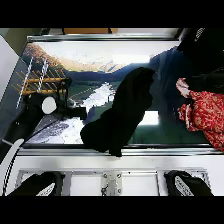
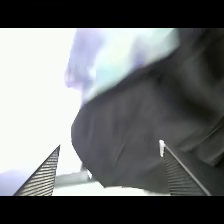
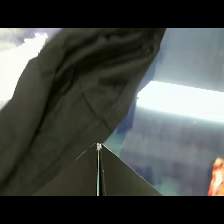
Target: Fold the clothes and pants, and hang the long-sleeved shirts on hangers.
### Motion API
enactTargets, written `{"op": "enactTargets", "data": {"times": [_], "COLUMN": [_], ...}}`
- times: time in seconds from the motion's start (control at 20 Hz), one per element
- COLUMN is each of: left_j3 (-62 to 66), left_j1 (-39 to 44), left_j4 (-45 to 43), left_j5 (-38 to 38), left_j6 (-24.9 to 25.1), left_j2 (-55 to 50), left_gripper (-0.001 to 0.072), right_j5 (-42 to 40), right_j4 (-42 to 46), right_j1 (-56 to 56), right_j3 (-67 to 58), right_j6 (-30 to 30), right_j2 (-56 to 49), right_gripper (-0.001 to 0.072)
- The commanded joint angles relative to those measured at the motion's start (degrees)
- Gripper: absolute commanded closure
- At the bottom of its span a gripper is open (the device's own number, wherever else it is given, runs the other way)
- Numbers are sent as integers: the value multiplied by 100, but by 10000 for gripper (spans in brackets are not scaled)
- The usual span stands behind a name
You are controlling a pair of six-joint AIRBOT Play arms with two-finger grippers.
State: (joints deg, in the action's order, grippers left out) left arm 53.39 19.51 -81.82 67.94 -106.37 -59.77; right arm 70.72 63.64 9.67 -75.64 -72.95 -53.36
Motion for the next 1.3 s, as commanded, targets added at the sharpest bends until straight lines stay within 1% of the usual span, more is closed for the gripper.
{"op": "enactTargets", "data": {"times": [0.0,0.15,0.3,0.45,0.6,0.75,0.8,0.85,0.9,0.95,1.0,1.05,1.25], "left_j3": [-1631,-2243,-2450,-2435,-2433,-2433,-2422,-2371,-2291,-2181,-2065,-1930,-1333], "left_j1": [-457,-675,-721,-721,-723,-721,-721,-721,-721,-721,-723,-723,-874], "left_j4": [752,1355,1971,2806,2953,2953,2955,2953,2949,2935,2889,2863,2343], "left_j5": [-396,-883,-1342,-1773,-1906,-2011,-2103,-2159,-2186,-2216,-2216,-2212,-1895], "left_j6": [-59,-59,-37,409,459,461,457,457,457,459,466,614,649], "left_j2": [671,767,396,-188,-671,-802,-791,-791,-793,-793,-793,-793,-791], "left_gripper": [8,7,8,8,8,8,9,10,82,323,571,688,688], "right_j5": [20,13,0,0,-2,0,-7,-42,-133,-271,-448,-662,-1322], "right_j4": [-133,-369,-501,-496,-496,-501,-527,-619,-752,-916,-1115,-1373,-2286], "right_j1": [13,13,13,13,13,13,13,13,11,13,11,11,-162], "right_j3": [496,826,1056,1198,1224,1224,1224,1224,1226,1226,1226,1226,1226], "right_j6": [0,2,2,2,2,2,2,2,2,0,2,2,11], "right_j2": [-94,-212,-328,-452,-664,-1043,-1211,-1386,-1593,-1794,-2002,-2234,-3169], "right_gripper": [691,692,692,692,690,681,604,340,48,6,6,6,6]}}
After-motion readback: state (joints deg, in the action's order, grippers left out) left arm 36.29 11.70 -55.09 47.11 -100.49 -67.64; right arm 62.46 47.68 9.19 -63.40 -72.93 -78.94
